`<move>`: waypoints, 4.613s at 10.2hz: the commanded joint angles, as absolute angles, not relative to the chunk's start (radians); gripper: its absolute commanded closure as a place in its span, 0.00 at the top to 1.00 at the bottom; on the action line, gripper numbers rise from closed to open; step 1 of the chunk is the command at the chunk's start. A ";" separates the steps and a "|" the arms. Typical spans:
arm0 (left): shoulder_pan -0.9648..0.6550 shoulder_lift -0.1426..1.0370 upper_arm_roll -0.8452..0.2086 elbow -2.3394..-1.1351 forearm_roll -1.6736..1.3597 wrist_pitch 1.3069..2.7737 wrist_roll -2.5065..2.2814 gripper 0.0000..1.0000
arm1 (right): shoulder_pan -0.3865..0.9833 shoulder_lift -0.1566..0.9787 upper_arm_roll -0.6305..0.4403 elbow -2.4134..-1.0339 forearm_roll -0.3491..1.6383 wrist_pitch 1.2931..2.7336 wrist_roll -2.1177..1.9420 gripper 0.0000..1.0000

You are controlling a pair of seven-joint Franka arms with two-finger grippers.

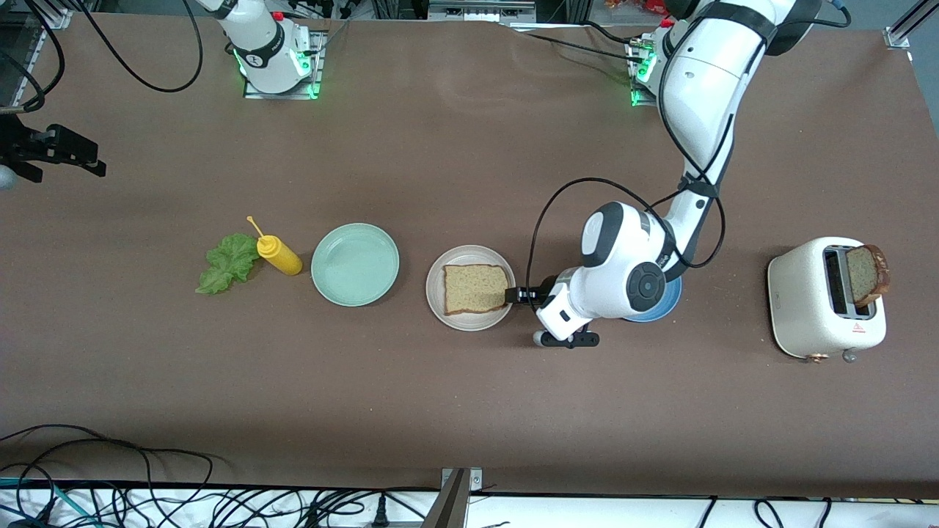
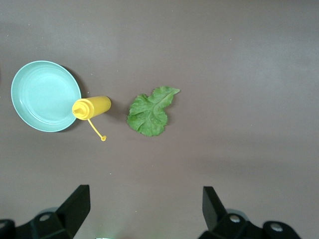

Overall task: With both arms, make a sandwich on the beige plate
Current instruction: 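Open the left gripper and withdraw it toward the toaster, then reach the right gripper to the lettuce leaf and grasp it, then lift the lettuce with the right gripper and lay it on the bread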

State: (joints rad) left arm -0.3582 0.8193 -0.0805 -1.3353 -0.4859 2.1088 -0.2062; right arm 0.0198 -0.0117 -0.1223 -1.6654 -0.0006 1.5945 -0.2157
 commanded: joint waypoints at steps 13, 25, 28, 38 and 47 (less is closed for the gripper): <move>-0.083 0.588 -0.084 -1.347 -0.060 1.783 -0.192 1.00 | 0.017 0.038 -0.124 -1.667 -0.005 1.600 -0.218 1.00; -0.008 0.538 -0.078 -1.339 0.012 1.761 -0.118 1.00 | 0.037 0.159 -0.123 -2.020 -0.006 2.098 -0.037 1.00; 0.011 0.502 -0.078 -1.339 0.070 1.741 -0.104 1.00 | 0.029 0.286 -0.127 -2.040 0.006 2.256 -0.037 1.00; 0.032 0.403 -0.078 -1.339 0.075 1.612 -0.074 1.00 | 0.015 0.460 -0.121 -2.118 0.017 2.550 -0.035 0.00; 0.049 0.310 -0.081 -1.389 0.074 1.574 -0.072 1.00 | 0.031 0.348 -0.115 -1.680 0.012 1.883 -0.048 0.00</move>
